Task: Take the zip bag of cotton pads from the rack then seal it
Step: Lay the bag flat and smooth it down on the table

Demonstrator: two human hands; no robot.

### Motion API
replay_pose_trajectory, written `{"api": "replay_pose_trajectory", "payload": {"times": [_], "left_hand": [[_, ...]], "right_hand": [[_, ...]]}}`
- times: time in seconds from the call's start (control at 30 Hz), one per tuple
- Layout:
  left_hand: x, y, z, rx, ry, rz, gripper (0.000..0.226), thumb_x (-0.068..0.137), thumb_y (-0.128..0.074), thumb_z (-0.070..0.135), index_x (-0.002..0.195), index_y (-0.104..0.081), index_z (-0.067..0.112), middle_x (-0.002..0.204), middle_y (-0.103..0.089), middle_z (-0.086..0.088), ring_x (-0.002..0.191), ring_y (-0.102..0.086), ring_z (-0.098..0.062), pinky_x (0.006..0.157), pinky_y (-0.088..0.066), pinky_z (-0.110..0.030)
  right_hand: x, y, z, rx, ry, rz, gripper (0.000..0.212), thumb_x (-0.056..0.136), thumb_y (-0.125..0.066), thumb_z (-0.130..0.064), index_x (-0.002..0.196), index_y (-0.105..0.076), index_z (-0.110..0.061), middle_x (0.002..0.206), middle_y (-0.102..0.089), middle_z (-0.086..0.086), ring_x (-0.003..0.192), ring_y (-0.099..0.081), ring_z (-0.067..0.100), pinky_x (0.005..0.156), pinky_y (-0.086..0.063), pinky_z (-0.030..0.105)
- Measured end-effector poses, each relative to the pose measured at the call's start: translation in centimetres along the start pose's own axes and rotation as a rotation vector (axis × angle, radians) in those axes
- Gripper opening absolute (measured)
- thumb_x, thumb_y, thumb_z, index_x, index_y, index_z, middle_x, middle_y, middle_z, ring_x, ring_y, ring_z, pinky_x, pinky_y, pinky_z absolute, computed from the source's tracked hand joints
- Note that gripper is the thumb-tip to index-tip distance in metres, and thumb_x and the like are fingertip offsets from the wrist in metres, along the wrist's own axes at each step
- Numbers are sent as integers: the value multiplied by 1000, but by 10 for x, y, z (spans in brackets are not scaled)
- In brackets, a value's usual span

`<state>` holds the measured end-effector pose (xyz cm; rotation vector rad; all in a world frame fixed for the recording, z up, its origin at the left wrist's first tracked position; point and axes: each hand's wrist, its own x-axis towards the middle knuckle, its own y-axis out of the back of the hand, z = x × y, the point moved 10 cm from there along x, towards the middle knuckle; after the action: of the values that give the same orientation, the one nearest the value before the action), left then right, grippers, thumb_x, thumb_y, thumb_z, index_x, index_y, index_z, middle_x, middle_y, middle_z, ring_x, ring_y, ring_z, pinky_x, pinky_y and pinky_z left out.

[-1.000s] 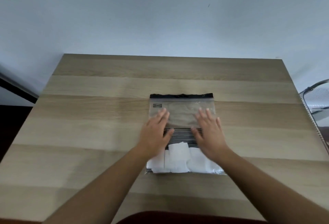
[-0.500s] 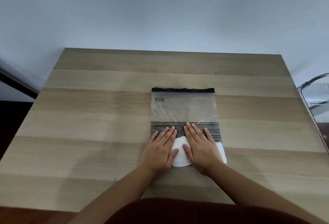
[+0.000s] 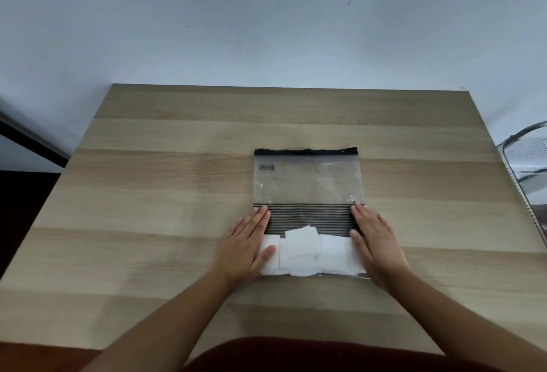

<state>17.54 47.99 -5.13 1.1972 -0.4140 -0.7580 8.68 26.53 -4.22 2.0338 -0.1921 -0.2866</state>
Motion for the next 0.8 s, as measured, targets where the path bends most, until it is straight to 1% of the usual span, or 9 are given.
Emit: {"api": "replay_pose_trajectory", "payload": {"times": [0.03, 0.1, 0.2, 0.3, 0.4, 0.47, 0.57, 0.7, 0.8], "left_hand": [[3, 7, 0, -38, 13, 34, 72, 87, -10, 56, 147, -13, 17, 156, -9, 4, 145, -8, -12, 116, -11, -33], [17, 24, -2, -98, 71, 136, 66, 91, -15, 50, 147, -17, 15, 157, -16, 0, 144, -9, -12, 115, -16, -36], [56, 36, 1, -80, 145, 224, 58, 97, -23, 40, 147, -15, 12, 158, -14, -4, 144, -3, -13, 117, -10, -34], [93, 23, 0, -108, 224, 196, 57, 98, -26, 32, 148, -8, 11, 159, -6, -4, 146, 0, -15, 116, 0, -30], [105, 0, -3, -46, 235, 140, 57, 98, -21, 34, 148, -2, 15, 160, -3, -3, 146, 0, -15, 116, 3, -32], [104, -7, -5, 45, 204, 131, 57, 96, -13, 39, 148, -2, 20, 159, -6, -2, 146, -1, -15, 116, 2, -33], [104, -9, -5, 87, 191, 133, 60, 91, -4, 44, 148, -5, 23, 159, -9, -2, 146, -4, -16, 115, 2, -35], [103, -9, -7, 107, 189, 117, 62, 90, -4, 48, 147, -5, 24, 159, -8, -2, 146, -4, -18, 115, 2, -36], [102, -7, -18, 107, 201, 103, 65, 90, -6, 52, 147, 0, 23, 160, -4, -2, 146, 0, -17, 115, 2, -37]], "right_hand": [[5, 9, -5, 73, 5, 64, 58, 92, -22, -39, 145, -24, -16, 155, -24, 2, 141, -12, 7, 118, -10, 32], [20, 19, -22, 133, 34, 146, 53, 95, -28, -36, 144, -27, -17, 153, -26, 0, 141, -14, 9, 117, -13, 34], [60, 6, -53, 88, 31, 108, 56, 98, -23, -40, 148, -11, -19, 157, -8, -4, 143, 3, 7, 119, -3, 35], [95, -20, -69, -7, -12, 28, 60, 97, -16, -42, 148, 5, -18, 159, 7, -1, 144, 13, 11, 118, 6, 36], [107, -41, -67, -142, 16, -30, 59, 97, -13, -41, 146, 11, -18, 159, 11, -1, 144, 16, 13, 117, 10, 38], [107, -48, -61, -221, 25, -38, 59, 96, -10, -43, 146, 12, -18, 159, 11, -1, 144, 16, 14, 117, 9, 40], [108, -53, -59, -260, 33, -36, 60, 95, -6, -44, 146, 13, -19, 158, 11, -1, 144, 15, 13, 117, 9, 40], [109, -52, -57, -263, 44, -40, 62, 94, -6, -47, 147, 10, -20, 159, 8, -3, 144, 13, 12, 117, 9, 38], [107, -44, -43, -280, 46, -33, 64, 93, -7, -52, 147, 9, -21, 159, 6, -5, 144, 10, 9, 117, 8, 35]]}}
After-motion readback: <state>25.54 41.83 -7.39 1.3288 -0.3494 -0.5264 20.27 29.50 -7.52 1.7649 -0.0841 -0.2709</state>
